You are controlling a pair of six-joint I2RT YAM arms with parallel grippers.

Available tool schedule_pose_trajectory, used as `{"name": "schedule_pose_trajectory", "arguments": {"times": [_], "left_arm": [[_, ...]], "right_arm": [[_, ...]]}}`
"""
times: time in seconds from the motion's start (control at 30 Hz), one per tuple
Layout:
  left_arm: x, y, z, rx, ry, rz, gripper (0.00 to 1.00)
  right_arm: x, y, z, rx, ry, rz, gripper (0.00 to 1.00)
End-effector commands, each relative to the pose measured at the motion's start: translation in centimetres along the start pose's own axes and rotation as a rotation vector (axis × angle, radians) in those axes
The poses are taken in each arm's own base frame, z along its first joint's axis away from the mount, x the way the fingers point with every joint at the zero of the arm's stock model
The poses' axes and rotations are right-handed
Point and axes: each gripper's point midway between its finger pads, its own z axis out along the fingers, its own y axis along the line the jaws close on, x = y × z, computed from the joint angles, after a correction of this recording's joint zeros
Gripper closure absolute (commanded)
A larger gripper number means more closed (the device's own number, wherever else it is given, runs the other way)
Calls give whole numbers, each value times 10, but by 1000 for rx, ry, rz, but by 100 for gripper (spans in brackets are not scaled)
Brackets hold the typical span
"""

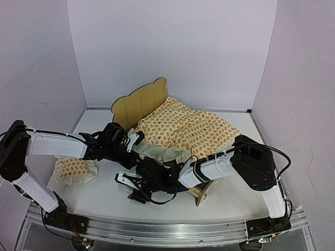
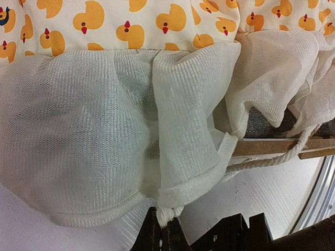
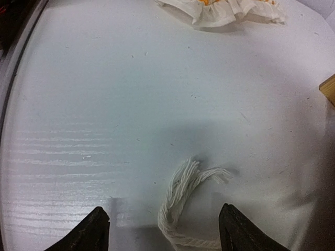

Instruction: Set up the pet bed

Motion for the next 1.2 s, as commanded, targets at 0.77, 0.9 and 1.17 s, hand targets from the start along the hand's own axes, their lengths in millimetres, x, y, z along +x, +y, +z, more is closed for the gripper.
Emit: {"name": "schedule_pose_trajectory", "arguments": {"times": [0.77, 0.9, 1.17], "left_arm": [[28, -202, -60, 725, -196, 396, 100], [31, -229, -52, 767, -183, 420, 100], [54, -217, -18, 677, -86, 325, 100]], "right_arm": [[65, 112, -176, -384, 52, 410, 100], [80, 122, -199, -405, 27, 473, 100], [111, 87, -227, -142, 1, 575, 100]]}}
